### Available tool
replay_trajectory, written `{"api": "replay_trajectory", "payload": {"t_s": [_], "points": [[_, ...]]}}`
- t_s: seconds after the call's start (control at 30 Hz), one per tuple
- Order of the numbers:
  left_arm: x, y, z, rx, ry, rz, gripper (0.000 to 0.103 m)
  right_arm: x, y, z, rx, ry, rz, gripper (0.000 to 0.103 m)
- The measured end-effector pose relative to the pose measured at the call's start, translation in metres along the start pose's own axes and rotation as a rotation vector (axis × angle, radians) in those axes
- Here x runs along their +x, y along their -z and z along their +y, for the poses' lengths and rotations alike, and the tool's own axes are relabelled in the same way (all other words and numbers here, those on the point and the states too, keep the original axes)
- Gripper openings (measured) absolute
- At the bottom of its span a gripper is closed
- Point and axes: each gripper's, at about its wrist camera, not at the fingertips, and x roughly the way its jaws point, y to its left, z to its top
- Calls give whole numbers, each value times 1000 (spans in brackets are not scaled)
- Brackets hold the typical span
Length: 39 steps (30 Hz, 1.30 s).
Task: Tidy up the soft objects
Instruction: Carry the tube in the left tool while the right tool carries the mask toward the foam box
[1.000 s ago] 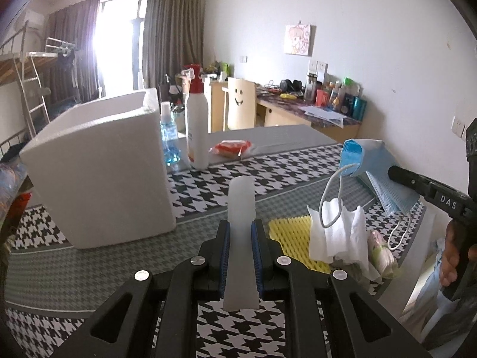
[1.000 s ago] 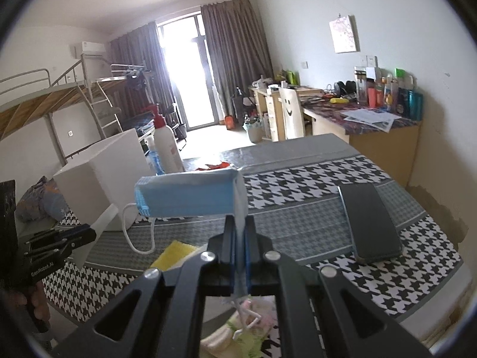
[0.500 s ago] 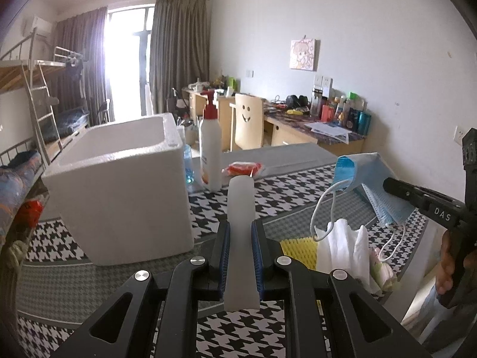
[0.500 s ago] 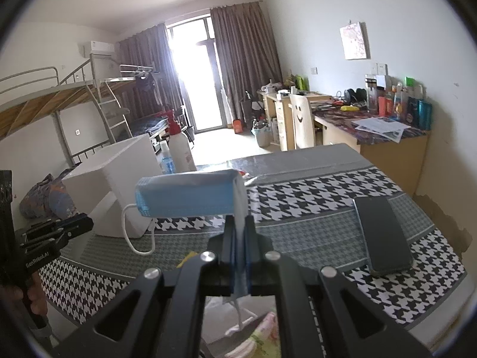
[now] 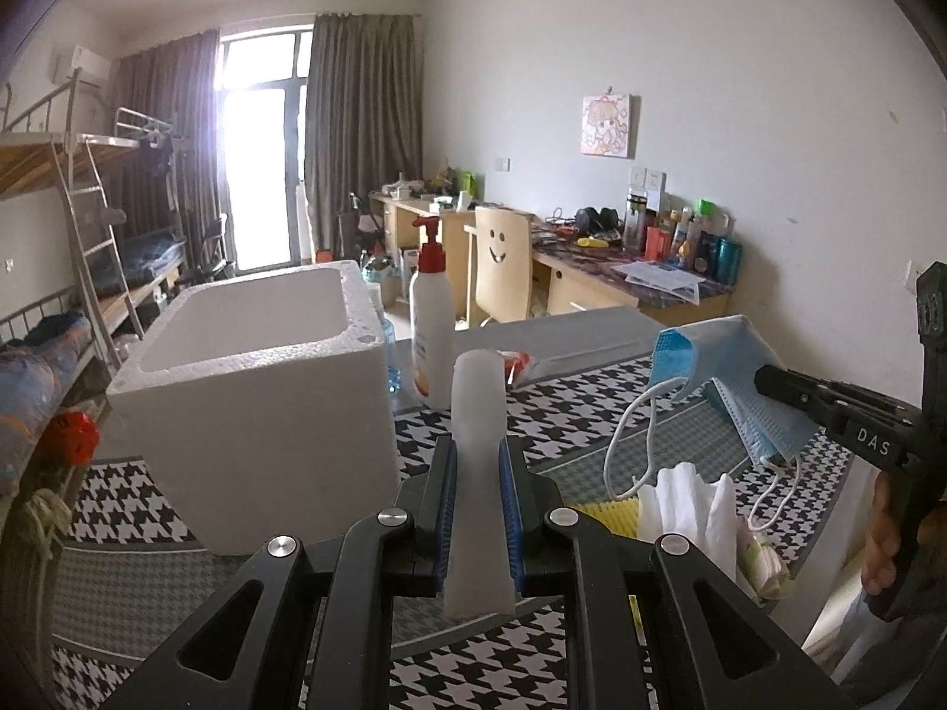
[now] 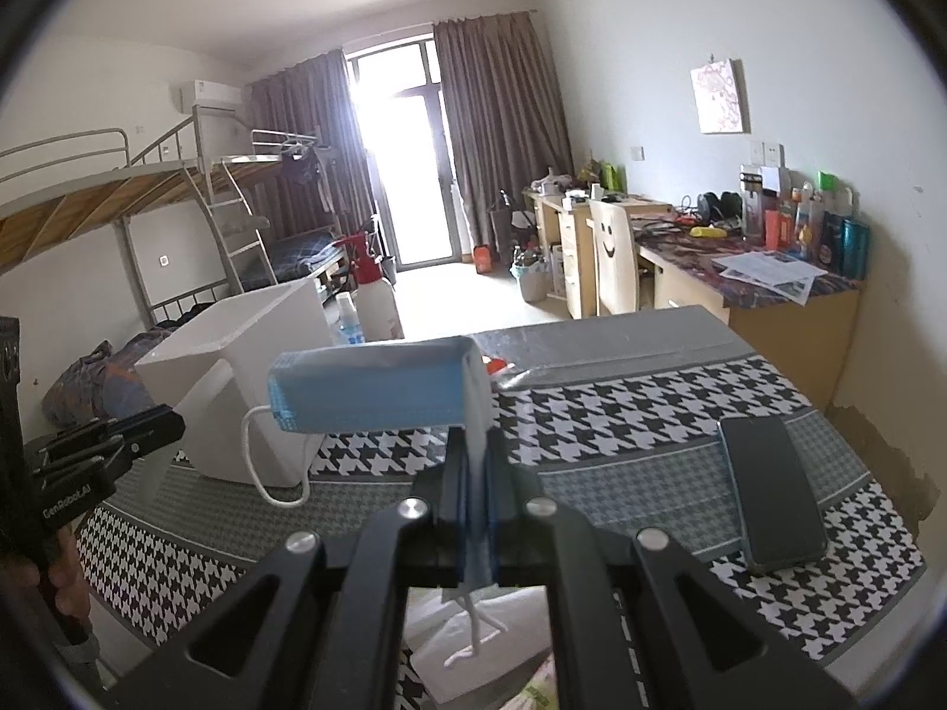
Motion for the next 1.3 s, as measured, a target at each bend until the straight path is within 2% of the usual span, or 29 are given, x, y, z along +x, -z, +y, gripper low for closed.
{"api": "replay_trajectory", "payload": {"t_s": [0.67,1.3], "points": [[-4,-34,12,12,-54,-57,16,13,-28,18,-21,-17,-18,7],[2,-55,31,3,-70,-83,16,23,-57,38,-63,-27,-37,7]]}}
